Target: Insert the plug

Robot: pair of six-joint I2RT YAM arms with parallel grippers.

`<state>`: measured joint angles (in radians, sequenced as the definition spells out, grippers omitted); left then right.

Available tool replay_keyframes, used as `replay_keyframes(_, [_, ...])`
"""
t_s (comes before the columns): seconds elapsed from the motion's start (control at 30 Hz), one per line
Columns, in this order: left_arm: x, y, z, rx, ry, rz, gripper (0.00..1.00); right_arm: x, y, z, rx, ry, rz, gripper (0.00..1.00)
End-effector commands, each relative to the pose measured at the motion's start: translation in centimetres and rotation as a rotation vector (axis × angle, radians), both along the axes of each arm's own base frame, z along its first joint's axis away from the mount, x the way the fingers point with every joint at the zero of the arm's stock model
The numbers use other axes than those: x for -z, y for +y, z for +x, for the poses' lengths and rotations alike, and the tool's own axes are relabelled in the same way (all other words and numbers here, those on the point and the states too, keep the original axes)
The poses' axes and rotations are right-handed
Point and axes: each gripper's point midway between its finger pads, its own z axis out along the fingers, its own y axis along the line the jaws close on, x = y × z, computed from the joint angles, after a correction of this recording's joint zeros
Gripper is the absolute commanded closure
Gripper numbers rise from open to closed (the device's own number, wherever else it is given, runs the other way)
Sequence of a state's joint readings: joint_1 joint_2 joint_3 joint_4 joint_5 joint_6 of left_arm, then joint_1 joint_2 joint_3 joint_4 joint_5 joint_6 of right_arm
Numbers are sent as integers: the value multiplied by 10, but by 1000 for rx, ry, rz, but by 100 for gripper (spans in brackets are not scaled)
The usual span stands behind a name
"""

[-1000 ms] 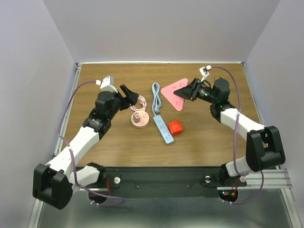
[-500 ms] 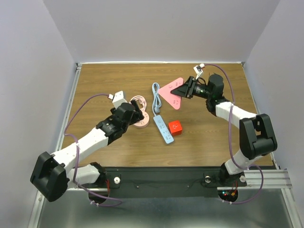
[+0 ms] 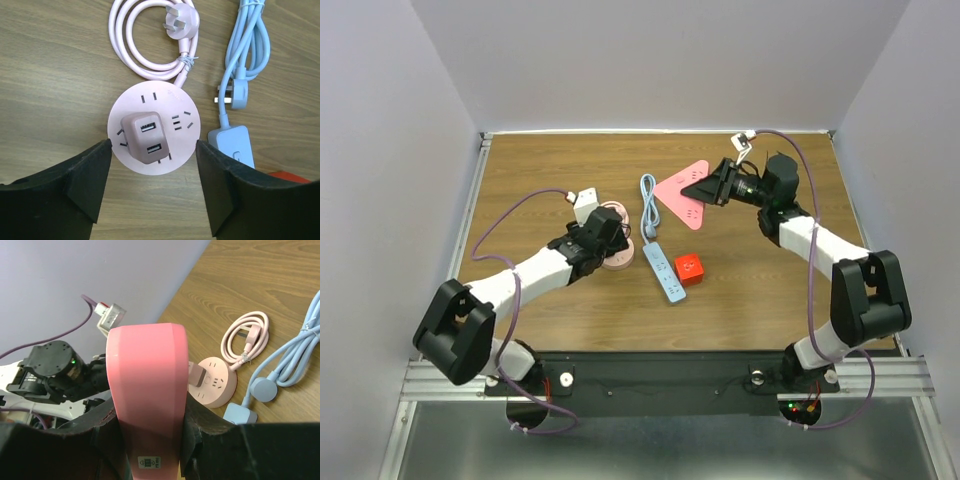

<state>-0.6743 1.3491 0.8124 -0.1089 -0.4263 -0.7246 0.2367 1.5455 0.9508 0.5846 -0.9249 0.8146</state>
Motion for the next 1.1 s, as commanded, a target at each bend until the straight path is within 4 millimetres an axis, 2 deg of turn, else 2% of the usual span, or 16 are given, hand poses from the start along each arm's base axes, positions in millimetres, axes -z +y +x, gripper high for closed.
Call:
replay_keyframes(0.0, [-10, -1, 9, 3, -25, 33, 25, -28, 0, -14, -28, -120, 20, 99])
replay_keyframes(0.33, [7, -3, 14, 28, 17, 78, 35, -26, 0, -18, -41, -120, 18, 99])
replay_keyframes(0.4, [12, -2, 15, 35, 29, 82, 39, -26, -1, -18, -39, -123, 16, 100])
replay_keyframes(0.43, [15, -3, 15, 41, 35, 85, 43, -25, -1, -17, -36, -120, 16, 100])
replay_keyframes(0.47, [15, -3, 16, 46, 34, 85, 53, -24, -1, -17, -36, -118, 15, 99])
replay_keyframes(0.53, [18, -3, 15, 63, 46, 97, 61, -21, 0, -17, -41, -109, 13, 100])
replay_keyframes(0.57, [19, -3, 16, 66, 48, 102, 68, -20, 0, -19, -47, -106, 11, 99])
replay_keyframes(0.67, [27, 0, 16, 85, 71, 126, 79, -11, -1, -19, -44, -88, 4, 100])
replay_keyframes(0.77, [37, 2, 15, 116, 95, 158, 93, -1, 0, -21, -52, -52, -3, 100])
replay_keyframes(0.9, [46, 0, 18, 192, 112, 200, 100, 12, 1, -23, -78, -6, -7, 99])
replay_keyframes(1.07, [66, 0, 21, 262, 183, 276, 100, 31, 17, -17, -104, 64, -22, 100])
